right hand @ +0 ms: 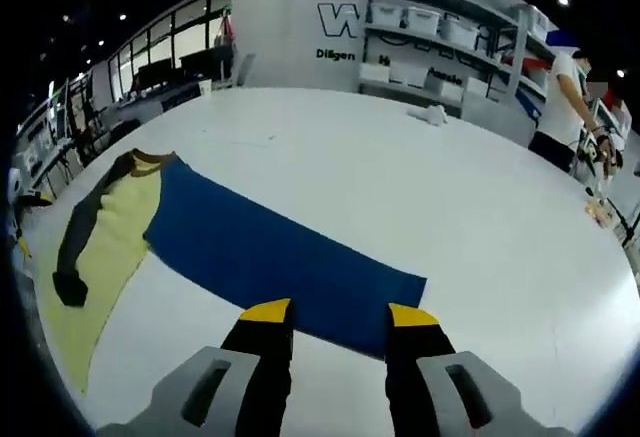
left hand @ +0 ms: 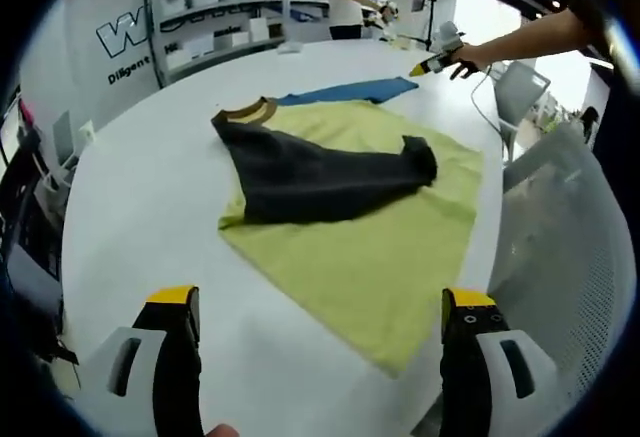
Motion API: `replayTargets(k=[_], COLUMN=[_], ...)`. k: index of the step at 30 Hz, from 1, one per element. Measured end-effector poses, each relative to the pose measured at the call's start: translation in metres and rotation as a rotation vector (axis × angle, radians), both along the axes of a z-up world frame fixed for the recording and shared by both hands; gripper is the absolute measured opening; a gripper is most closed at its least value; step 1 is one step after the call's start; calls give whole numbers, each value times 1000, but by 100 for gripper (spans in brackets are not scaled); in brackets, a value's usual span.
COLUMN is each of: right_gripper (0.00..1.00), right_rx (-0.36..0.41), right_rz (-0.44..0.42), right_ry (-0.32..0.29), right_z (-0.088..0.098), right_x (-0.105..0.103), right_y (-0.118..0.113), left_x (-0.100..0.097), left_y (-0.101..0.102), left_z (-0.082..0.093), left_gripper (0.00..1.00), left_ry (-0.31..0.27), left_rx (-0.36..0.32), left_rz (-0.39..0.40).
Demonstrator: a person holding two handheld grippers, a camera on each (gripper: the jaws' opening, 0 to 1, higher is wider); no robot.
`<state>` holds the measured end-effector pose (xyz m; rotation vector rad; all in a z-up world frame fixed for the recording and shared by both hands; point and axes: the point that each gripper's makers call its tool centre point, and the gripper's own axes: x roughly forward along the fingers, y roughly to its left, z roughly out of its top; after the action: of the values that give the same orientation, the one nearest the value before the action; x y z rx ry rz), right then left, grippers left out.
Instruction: Fold the garment on the visible template until the final outline fits inside the template.
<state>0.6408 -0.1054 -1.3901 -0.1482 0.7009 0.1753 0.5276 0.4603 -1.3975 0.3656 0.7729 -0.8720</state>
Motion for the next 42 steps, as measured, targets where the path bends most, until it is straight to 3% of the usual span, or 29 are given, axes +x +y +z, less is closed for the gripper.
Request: replayTargets(k=[6, 9, 25, 42], right_gripper=[53, 57, 67, 75], right_rx=[39, 61, 65, 71], right_rz=[114, 140, 278, 347], right_ry=[-28, -38, -94, -147], right_z=[9, 13, 36, 55], right_x=[-8, -13, -37, -63], right_y=[27, 35, 68, 93], left_x=[3, 3, 5, -4], left_y=[-7, -12, -46, -117], left_z=[4, 4, 9, 16], left_gripper=[96, 96, 93, 89], left_ry=[-11, -12, -26, -25], left_rx=[-15, -19, -55, -113], left_rz=[-11, -17, -73, -198])
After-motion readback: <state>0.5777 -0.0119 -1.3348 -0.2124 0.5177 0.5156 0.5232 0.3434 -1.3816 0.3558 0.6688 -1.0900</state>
